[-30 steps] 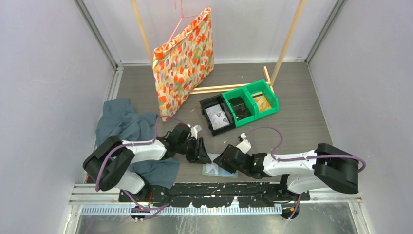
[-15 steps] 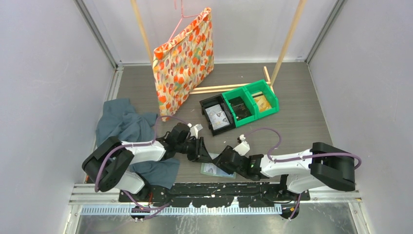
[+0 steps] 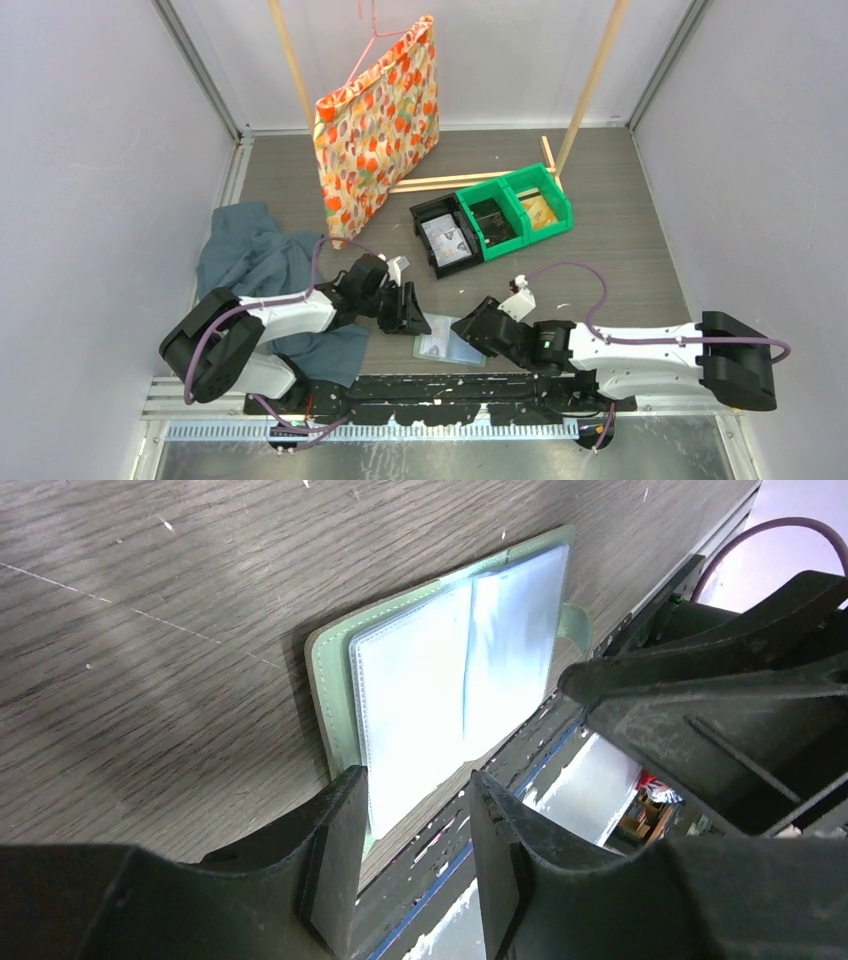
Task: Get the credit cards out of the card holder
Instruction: Remove the credit card from the card holder.
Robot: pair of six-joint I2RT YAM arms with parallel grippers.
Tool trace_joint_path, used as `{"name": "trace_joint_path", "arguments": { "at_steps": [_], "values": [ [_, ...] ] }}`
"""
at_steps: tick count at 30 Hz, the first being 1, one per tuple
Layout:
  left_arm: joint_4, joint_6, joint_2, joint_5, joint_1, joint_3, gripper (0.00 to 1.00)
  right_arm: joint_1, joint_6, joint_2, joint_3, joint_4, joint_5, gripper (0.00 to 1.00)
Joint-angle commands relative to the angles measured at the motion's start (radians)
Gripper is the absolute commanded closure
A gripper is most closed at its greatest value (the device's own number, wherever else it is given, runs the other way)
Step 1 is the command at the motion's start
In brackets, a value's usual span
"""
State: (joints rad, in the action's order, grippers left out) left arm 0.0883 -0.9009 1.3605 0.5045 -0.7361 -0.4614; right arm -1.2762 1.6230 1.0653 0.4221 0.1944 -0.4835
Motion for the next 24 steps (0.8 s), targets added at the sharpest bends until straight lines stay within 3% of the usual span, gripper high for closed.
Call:
{"name": "trace_joint_path", "arguments": {
  "at_steps": [1, 9, 24],
  "values": [
    [0.011, 0.02, 0.016, 0.02, -0.005, -0.02, 0.57, -0.005, 0.044, -0.064, -0.034, 0.134, -0.094, 0.57],
    [0.025, 0.024, 0.063, 0.042, -0.014, -0.036, 0.57, -0.005, 0.089, -0.067, -0.09, 0.17, -0.1, 0.57],
    [0.08, -0.003, 0.05, 0.089, -0.038, -0.064, 0.6, -0.006, 0.083, 0.049, -0.082, 0.071, -0.063, 0.57]
  ]
}}
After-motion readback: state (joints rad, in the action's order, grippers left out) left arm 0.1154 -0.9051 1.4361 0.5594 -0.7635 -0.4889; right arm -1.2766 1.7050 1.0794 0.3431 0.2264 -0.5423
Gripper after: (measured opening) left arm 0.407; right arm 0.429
